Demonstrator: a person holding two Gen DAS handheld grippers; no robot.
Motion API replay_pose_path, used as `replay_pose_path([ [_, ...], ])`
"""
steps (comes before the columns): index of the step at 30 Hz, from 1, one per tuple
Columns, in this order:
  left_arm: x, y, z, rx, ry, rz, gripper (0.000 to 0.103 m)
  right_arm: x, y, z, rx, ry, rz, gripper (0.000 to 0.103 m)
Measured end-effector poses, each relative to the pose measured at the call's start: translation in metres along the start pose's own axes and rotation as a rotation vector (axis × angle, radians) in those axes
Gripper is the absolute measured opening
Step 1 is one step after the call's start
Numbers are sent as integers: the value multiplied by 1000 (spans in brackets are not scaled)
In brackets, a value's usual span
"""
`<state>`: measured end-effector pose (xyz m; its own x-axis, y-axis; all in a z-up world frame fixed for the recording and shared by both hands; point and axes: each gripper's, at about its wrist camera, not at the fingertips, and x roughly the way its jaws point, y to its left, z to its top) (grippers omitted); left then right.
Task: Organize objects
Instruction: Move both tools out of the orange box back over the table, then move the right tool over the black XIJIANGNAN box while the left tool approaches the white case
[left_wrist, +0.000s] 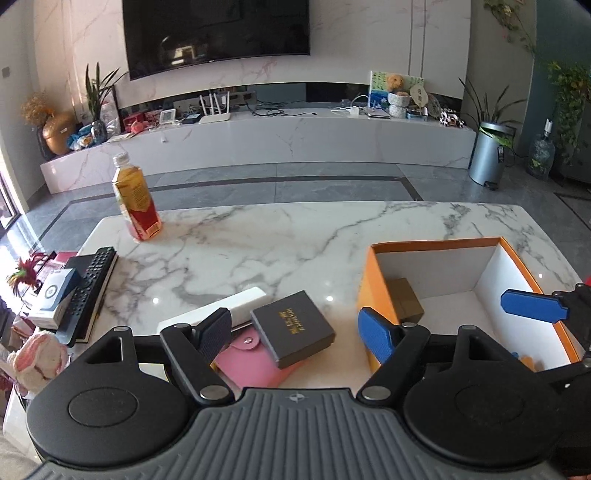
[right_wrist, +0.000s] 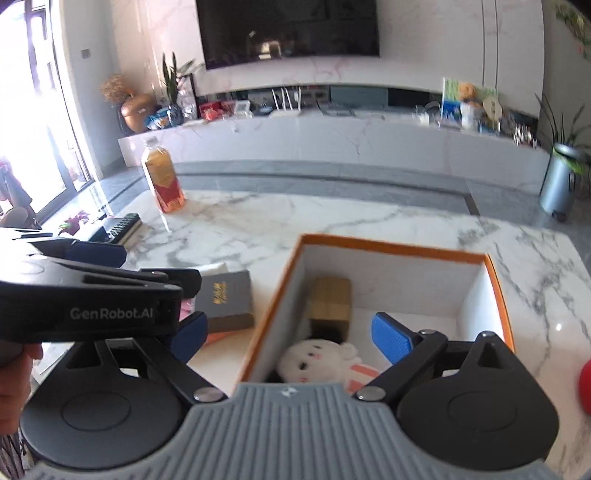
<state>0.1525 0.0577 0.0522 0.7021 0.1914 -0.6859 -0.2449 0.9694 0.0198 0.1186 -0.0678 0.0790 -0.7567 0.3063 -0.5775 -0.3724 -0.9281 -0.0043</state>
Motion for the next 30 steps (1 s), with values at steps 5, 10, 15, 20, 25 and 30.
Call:
replay_pose_path([
  [5,4,49,-5,-97,0,42,90,-1,38,2,-113,-27,32,96],
  [10,19,77,-17,-117,2,139,90,17,57,4,-133,5,72,96],
  [15,44,104,-29,-226,59,121,89,44,74,8,-196,61,131,96],
  [20,58,109,-39,-229,110,121,89,88,82,15,-311,183,147,96],
  [25,56,107,-38,-221,92,89,89,135,86,23,-347,337,139,96],
  [30,77,111,-32,-242,128,57,88,172,86,31,-303,425,137,96],
])
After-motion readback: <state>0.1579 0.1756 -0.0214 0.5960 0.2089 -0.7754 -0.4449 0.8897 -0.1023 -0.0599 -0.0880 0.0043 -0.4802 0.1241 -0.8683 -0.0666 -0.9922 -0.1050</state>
